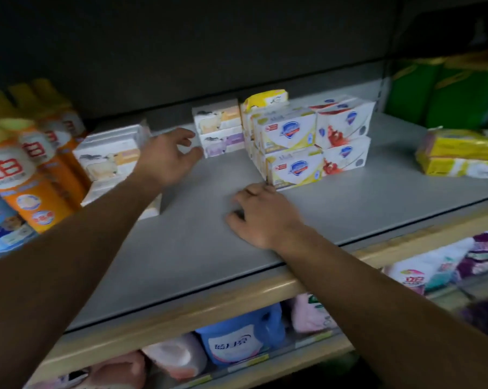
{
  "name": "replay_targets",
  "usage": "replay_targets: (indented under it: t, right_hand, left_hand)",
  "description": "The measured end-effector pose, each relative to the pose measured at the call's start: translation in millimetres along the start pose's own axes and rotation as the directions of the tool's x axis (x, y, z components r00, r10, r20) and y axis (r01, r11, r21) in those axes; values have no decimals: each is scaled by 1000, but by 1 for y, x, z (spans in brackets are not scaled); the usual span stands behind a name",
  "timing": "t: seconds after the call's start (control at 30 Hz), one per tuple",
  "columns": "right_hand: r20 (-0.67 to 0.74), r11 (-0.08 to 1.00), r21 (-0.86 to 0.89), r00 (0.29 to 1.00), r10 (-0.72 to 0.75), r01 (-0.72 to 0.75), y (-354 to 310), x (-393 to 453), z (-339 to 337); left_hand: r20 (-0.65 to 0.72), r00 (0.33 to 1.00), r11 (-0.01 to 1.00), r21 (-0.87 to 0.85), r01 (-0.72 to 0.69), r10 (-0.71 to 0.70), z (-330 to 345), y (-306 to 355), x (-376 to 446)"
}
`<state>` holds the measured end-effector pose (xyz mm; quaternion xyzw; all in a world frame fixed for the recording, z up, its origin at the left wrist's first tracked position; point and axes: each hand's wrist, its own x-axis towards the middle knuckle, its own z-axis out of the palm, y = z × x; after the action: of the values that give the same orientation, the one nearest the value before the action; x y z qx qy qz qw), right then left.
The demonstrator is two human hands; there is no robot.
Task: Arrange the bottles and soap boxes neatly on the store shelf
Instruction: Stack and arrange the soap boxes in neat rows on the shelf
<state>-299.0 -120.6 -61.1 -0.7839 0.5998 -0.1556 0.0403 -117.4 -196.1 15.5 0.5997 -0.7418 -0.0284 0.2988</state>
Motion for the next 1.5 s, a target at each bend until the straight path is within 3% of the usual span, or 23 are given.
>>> replay_targets:
  t: [0.23, 0.5, 0.9, 1.2, 1.3, 1.37, 1.43, 1.5]
  right_hand:
    - [-3, 997, 71, 1000, 21, -20, 0, 0, 0]
    - [-63, 996, 89, 998, 11, -5, 2, 3, 5]
    - [-62, 997, 79, 998, 13, -8, 3, 3, 5]
    - [3, 999, 35, 1000, 11, -11, 3, 2, -1]
    - [30, 1000, 18, 999, 22, -23, 1, 1, -5]
    - [-3, 999, 21, 999, 38, -38, -5, -4, -9]
    - [-81, 993, 114, 996, 27, -17, -15, -11, -14]
    - [-98, 922, 381, 994, -38, 73, -30, -20, -18]
  left_hand:
    - [-38, 999, 992, 126, -30, 35, 36, -2, 88]
    - [-69, 994, 938, 332, 101, -82, 71, -7, 135]
    - [-159, 987, 973, 222, 63, -27, 70, 9, 120]
    - [-176, 977, 992, 55, -109, 118, -6, 7, 13]
    - [-158, 985, 997, -28, -77, 72, -32, -2, -44]
    - [-118, 992, 985, -171, 16, -37, -44, -11, -80]
    - [-41, 983, 900, -412, 145, -177, -51, -19, -109]
    - [84, 958, 704, -661, 261, -275, -58, -28, -134]
